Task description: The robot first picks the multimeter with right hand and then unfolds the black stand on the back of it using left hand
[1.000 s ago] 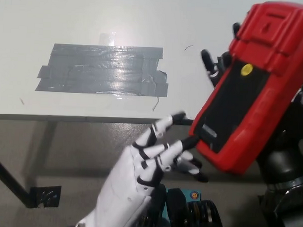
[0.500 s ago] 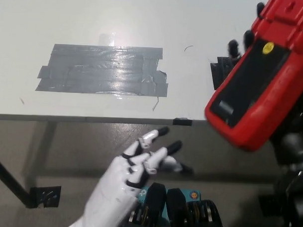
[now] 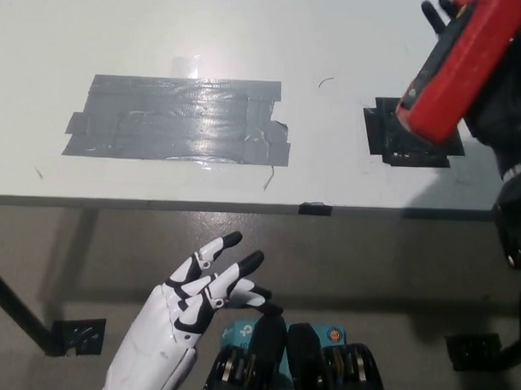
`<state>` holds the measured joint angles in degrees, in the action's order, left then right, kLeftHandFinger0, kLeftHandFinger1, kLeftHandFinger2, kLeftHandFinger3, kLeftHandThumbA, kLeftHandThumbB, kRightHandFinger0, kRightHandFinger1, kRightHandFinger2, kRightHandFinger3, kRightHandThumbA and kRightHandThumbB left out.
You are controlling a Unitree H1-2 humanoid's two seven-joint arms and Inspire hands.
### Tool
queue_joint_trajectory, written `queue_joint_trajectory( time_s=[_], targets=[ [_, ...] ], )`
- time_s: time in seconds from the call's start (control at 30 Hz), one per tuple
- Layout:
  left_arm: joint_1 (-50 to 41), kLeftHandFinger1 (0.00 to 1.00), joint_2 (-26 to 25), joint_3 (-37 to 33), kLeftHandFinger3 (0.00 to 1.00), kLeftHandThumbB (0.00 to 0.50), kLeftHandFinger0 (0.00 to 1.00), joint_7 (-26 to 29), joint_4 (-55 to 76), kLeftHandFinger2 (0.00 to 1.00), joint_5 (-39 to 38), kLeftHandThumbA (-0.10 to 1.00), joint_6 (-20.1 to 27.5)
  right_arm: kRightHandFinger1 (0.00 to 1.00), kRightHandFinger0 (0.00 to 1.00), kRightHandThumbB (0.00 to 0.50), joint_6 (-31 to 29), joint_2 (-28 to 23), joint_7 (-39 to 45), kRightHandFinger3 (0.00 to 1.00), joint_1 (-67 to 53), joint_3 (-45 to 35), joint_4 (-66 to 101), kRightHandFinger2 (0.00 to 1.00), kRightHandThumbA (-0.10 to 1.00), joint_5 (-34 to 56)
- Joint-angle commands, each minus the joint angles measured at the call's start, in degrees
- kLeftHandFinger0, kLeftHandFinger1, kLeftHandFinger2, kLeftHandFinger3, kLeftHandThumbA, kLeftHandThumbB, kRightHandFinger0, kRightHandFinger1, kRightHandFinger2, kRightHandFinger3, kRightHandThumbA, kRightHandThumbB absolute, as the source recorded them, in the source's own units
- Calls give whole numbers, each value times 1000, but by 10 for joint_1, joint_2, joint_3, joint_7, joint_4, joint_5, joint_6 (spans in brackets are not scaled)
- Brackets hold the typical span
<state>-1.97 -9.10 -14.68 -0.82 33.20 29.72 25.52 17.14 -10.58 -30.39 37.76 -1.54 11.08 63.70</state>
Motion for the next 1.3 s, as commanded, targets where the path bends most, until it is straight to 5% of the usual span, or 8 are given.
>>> queue_joint_trajectory(
  time_s=[0.0,0.07,0.1,0.3,0.5,0.97,1.1,1.27],
  targets=[
    [-32,581,-21,12,1000,324,1000,42,13,531,29,1000,14,424,1000,231,-52,-101,52,538,168,99,-178,651,-100,-338],
    [-40,586,-22,12,1000,315,1000,46,12,534,31,1000,14,395,738,211,-48,-121,53,617,195,130,-225,619,-100,-373],
    [-44,580,-26,9,1000,306,1000,54,11,536,36,1000,14,135,470,212,-43,-124,55,687,204,137,-239,620,-100,-374],
    [-78,596,-38,8,1000,314,1000,68,4,563,50,1000,14,0,34,204,-32,-142,79,784,264,196,-337,677,-100,-408],
    [-90,592,-38,17,1000,309,1000,67,3,572,50,1000,14,128,0,213,-30,-149,77,846,320,252,-442,786,-100,-454],
    [-80,628,-53,20,1000,281,1000,77,-4,634,46,1000,14,396,9,180,-60,-142,134,811,391,328,-603,832,-100,-509],
    [-73,646,-53,26,1000,279,1000,78,-3,649,50,1000,14,1000,1000,242,-37,-162,315,1000,412,425,-663,1000,121,-547],
    [-66,648,-49,39,1000,271,1000,80,-2,630,51,1000,14,1000,1000,387,-37,-151,519,1000,430,516,-745,1000,470,-579]
  ],
)
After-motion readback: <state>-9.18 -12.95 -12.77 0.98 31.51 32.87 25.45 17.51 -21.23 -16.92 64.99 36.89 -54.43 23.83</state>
